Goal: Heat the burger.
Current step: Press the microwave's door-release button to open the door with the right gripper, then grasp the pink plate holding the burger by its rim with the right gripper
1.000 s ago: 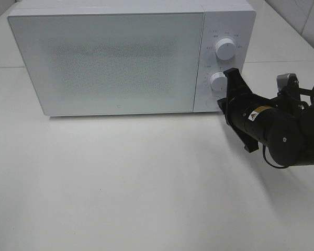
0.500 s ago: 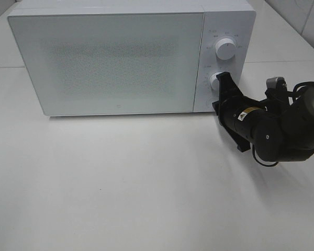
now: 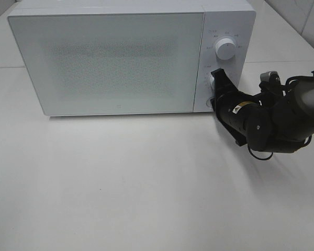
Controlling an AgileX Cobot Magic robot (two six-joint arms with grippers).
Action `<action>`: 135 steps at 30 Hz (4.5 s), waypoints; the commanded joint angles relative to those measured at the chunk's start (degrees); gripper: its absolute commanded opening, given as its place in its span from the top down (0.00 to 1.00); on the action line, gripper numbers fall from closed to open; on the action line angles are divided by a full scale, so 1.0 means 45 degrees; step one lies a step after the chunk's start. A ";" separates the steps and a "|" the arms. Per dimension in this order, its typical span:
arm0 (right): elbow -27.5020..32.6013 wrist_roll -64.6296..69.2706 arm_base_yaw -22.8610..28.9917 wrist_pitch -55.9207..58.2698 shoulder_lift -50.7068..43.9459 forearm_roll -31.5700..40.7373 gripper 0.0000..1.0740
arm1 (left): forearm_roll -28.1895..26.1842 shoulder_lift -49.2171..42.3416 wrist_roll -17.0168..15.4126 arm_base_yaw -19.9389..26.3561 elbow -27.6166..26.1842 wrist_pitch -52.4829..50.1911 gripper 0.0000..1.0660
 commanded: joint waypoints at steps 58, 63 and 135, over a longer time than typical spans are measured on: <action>-0.1681 -0.0306 -0.0025 -0.1693 0.0547 -0.0204 1.00 | -0.0064 -0.0280 -0.0013 0.0076 0.0025 -0.0204 1.00; -0.1681 -0.0318 -0.0025 -0.1693 0.0547 -0.0204 1.00 | -0.0064 -0.0280 -0.0013 0.0076 0.0025 -0.0204 1.00; 0.2750 -0.9218 -0.0025 0.7576 -0.7347 -0.9269 0.99 | -0.0064 -0.0280 -0.0013 0.0076 0.0025 -0.0204 1.00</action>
